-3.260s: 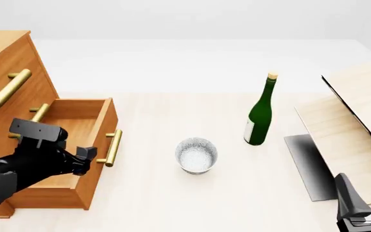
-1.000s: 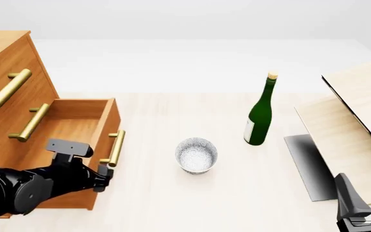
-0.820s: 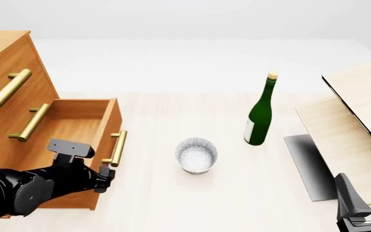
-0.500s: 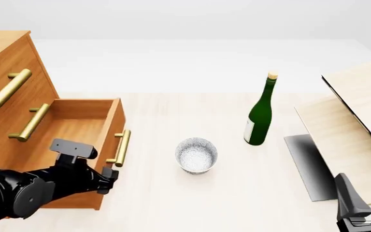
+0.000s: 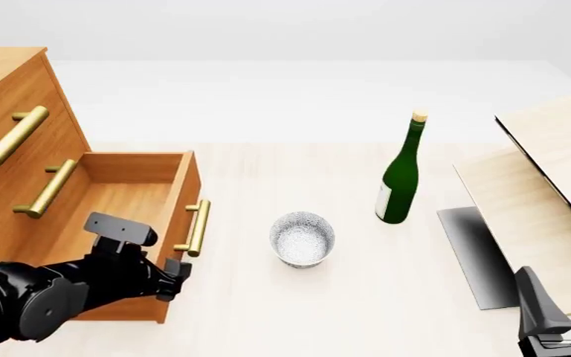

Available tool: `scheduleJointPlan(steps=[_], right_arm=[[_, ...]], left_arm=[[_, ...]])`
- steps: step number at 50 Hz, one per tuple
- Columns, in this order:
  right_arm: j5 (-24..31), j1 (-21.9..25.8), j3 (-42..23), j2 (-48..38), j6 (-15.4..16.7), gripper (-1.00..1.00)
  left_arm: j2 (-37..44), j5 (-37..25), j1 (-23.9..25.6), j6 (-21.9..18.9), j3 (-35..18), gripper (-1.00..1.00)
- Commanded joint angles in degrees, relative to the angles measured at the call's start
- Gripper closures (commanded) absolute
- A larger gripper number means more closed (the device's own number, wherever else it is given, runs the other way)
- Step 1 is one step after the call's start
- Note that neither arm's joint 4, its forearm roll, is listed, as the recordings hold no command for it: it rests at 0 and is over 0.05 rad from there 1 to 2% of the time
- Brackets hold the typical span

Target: Put the bowl in the bottom drawer of the cabinet and close it.

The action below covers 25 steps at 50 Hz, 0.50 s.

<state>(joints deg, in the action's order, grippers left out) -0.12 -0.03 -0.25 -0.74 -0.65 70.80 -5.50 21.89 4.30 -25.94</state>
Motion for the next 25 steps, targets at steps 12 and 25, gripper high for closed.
scheduleJointPlan(steps=[12, 25], right_arm=[[0.02, 0.01, 0.04, 0.08, -0.01, -1.00], [0.02, 0.01, 0.04, 0.07, 0.00, -1.00]], left_arm=[[-2.65, -1.06, 4.99, 0.74, -0.20, -1.00], [-5.88, -2.57, 3.55, -0.89, -0.11, -1.00]])
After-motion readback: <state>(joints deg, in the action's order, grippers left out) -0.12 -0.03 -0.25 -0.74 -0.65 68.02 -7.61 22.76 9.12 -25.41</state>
